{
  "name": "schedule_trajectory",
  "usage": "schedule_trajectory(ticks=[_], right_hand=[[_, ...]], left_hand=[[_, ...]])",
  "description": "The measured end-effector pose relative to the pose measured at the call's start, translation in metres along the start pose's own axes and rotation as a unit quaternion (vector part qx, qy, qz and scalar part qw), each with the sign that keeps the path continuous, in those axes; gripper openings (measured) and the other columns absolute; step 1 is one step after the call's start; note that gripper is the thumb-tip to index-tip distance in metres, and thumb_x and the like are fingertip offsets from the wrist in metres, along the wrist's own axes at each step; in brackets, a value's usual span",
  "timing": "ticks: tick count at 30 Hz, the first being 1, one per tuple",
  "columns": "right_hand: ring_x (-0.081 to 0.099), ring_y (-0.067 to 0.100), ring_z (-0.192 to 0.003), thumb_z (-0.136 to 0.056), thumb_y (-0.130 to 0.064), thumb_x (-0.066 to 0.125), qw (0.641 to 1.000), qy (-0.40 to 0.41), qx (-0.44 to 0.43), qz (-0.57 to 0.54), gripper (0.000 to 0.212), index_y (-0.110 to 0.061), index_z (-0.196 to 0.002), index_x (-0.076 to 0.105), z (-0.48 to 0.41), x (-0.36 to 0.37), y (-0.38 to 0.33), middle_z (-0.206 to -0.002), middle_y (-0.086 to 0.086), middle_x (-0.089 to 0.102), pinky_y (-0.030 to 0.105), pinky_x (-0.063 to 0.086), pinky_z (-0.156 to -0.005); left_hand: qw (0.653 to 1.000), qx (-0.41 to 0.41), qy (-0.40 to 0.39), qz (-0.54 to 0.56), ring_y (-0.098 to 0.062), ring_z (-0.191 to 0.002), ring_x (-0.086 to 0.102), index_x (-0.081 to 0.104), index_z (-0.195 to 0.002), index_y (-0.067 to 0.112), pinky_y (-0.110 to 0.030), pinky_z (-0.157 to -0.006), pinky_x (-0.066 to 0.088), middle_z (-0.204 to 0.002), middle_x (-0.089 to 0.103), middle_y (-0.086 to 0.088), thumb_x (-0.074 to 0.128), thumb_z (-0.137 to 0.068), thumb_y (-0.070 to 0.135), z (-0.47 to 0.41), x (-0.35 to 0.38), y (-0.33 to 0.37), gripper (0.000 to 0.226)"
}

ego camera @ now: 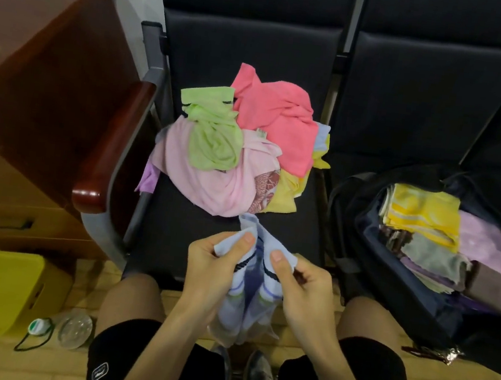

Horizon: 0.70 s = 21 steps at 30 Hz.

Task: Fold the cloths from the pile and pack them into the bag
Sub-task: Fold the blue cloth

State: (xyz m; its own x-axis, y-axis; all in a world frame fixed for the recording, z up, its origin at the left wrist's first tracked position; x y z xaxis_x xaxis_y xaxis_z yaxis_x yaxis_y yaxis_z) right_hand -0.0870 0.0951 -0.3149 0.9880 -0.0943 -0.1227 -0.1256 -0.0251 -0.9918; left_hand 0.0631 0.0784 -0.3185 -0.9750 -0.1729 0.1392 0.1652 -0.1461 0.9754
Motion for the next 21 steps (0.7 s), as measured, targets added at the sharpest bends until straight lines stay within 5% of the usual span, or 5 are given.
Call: schedule_trajectory(ticks=[8,15,17,19,21], right_hand=[[0.063,0.014,-0.065,-0.097,-0.024,0.060,0.999,0.009,0.032,-0.007,0.033,-0.006,-0.071,0.069,0.002,0.005,0.001,-0.069,0.009,0.068,0.023,0.049,-0.061],[0.065,0.015,-0.065,-0.085,-0.049,0.056,0.999,0.015,0.041,-0.012,0.044,-0.010,-0.075,0.071,0.007,0.009,-0.009,-0.070,0.007,0.066,0.027,0.052,-0.060],[0.069,0.017,-0.068,-0.082,-0.049,0.057,0.995,0.007,0.067,-0.071,0.048,-0.005,-0.084,0.074,0.006,0.009,-0.015,-0.074,0.015,0.070,0.027,0.056,-0.062],[0.067,0.016,-0.067,-0.084,-0.042,0.052,0.982,0.004,0.119,-0.145,0.055,0.008,-0.094,0.071,0.006,0.009,-0.015,-0.081,0.024,0.070,0.022,0.055,-0.061],[0.069,0.011,-0.072,-0.083,-0.050,0.049,0.978,-0.003,0.140,-0.155,0.060,0.004,-0.097,0.070,0.004,0.008,-0.013,-0.081,0.008,0.075,0.024,0.055,-0.070]], left_hand=[[0.998,0.036,-0.008,-0.049,-0.034,-0.080,0.071,0.075,-0.083,0.001,-0.039,-0.070,0.060,-0.078,0.074,-0.015,0.068,-0.091,0.009,0.007,0.011,0.005,0.014],[0.997,-0.012,-0.063,-0.044,-0.009,-0.058,0.065,0.073,-0.063,0.014,-0.021,-0.062,0.054,-0.058,0.067,-0.001,0.077,-0.080,0.018,0.009,0.024,0.002,0.018],[0.996,-0.030,-0.071,-0.050,-0.008,-0.067,0.070,0.077,-0.074,0.024,-0.019,-0.069,0.055,-0.068,0.073,0.003,0.077,-0.079,0.021,0.005,0.024,0.002,0.006],[0.998,-0.030,-0.057,-0.018,-0.019,-0.082,0.074,0.076,-0.091,0.016,-0.029,-0.075,0.061,-0.085,0.077,-0.006,0.069,-0.089,0.010,0.003,0.021,0.006,0.009],[0.997,-0.031,-0.068,0.011,-0.025,-0.088,0.074,0.076,-0.098,0.014,-0.035,-0.077,0.061,-0.090,0.077,-0.010,0.068,-0.087,0.013,0.003,0.020,0.008,0.013]])
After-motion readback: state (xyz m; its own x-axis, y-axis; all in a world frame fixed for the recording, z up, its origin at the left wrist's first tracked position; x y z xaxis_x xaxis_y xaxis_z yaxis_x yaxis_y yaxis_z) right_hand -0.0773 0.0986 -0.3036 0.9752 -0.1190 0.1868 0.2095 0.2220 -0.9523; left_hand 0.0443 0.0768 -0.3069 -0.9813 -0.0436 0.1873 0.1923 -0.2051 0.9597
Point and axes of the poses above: each hand's wrist, its own z-axis away from the middle knuckle, its own x-axis out of the palm, y = z × x, the point moved 5 cm from there along -z, towards the middle knuckle
